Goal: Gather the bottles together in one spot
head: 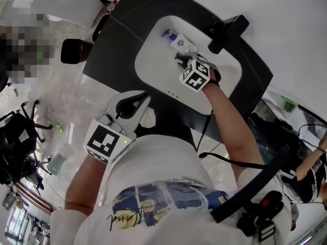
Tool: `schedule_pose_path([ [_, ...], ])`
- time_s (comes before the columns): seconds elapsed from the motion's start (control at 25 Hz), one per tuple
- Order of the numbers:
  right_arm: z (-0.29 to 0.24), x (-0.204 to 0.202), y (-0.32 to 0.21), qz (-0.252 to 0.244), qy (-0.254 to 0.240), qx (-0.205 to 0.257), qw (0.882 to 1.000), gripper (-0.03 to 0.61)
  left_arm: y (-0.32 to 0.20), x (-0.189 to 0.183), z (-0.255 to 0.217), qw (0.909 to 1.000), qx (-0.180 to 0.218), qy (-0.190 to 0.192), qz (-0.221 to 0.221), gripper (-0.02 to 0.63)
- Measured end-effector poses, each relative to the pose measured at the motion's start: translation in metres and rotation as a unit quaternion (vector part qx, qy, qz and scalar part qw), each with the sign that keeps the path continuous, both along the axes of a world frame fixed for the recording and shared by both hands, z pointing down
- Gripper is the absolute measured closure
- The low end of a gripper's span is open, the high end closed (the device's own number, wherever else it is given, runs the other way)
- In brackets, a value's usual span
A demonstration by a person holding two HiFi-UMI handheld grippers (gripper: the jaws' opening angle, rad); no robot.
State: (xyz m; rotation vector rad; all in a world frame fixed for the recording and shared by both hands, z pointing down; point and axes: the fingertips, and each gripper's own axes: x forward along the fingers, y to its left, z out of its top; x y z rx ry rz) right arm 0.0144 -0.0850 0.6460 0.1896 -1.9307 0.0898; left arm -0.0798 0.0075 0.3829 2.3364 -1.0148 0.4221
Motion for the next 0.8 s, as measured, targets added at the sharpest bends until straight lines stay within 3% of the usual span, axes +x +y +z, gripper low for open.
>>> schedule_pose_path([
  [0.32, 0.034, 0.003, -0.006, -0.021, 0.058, -0.011, 0.998, 0.456, 0.000, -0.010, 0.009, 0.9996, -0.018, 0.009, -0.018, 0.595],
  [0.8, 0.067, 0.004, -0.009, -0.023, 0.106, -0.015, 0.994, 0.459, 0.001, -0.016, 0.019, 0.9991, -0.035, 0.010, -0.023, 0.595],
])
